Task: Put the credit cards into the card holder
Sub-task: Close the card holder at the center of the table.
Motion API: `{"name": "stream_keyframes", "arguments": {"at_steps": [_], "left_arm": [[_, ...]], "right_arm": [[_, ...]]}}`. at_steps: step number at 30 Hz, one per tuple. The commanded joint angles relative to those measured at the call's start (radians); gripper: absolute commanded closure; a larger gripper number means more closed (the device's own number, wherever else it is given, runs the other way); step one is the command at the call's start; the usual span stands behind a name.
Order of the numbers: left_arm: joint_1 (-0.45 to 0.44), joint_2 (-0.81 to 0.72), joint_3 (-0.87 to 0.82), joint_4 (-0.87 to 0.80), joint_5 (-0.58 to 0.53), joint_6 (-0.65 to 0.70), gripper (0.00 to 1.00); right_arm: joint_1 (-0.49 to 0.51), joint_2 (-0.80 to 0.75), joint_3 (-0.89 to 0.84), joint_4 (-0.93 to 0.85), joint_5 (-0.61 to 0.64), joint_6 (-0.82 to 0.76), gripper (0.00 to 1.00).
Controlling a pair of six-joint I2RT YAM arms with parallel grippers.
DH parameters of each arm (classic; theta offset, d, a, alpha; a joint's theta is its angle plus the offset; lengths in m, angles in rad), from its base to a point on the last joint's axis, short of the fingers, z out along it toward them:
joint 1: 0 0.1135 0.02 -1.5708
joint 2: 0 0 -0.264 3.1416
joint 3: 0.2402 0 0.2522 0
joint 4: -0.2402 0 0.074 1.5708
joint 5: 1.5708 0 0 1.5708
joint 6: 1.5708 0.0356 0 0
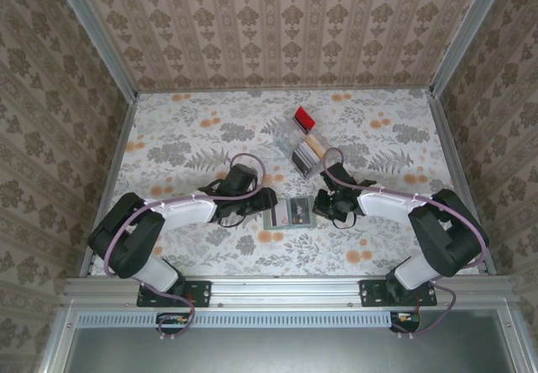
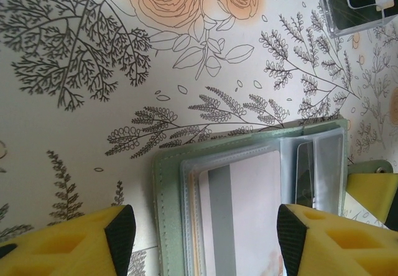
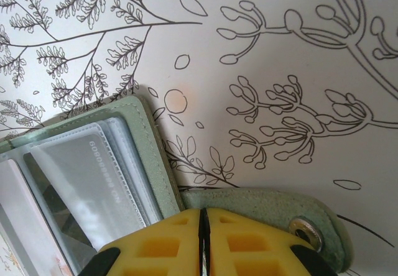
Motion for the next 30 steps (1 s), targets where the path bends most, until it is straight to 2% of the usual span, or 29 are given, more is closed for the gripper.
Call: {"name": "stream_keyframes", "arguments": {"at_steps": [1,8,20,30], "left_arm": [[0.004,0.026,0.006,0.024,0.016,-0.022,0.35],[0.000,0.058,0.008,0.046,0.032,-0.026,0.37],[-0.027,0.065,0.020,0.116,0.078,-0.039,0.47],[-0.079,-0.060,0.025,0.131,0.016,-0.070,0.49]], "right_arm": [[0.007,0.024,0.019,-0.035,-0.016,-0.007,0.88],[0.007,0.032,0.010,-0.025,-0.018,-0.005,0.88],[0.007,0.044,0.005,-0.016,-0.027,-0.006,0.88],[0.007,0.041,0.002,-0.013,-0.029,-0.004,0.88]]}}
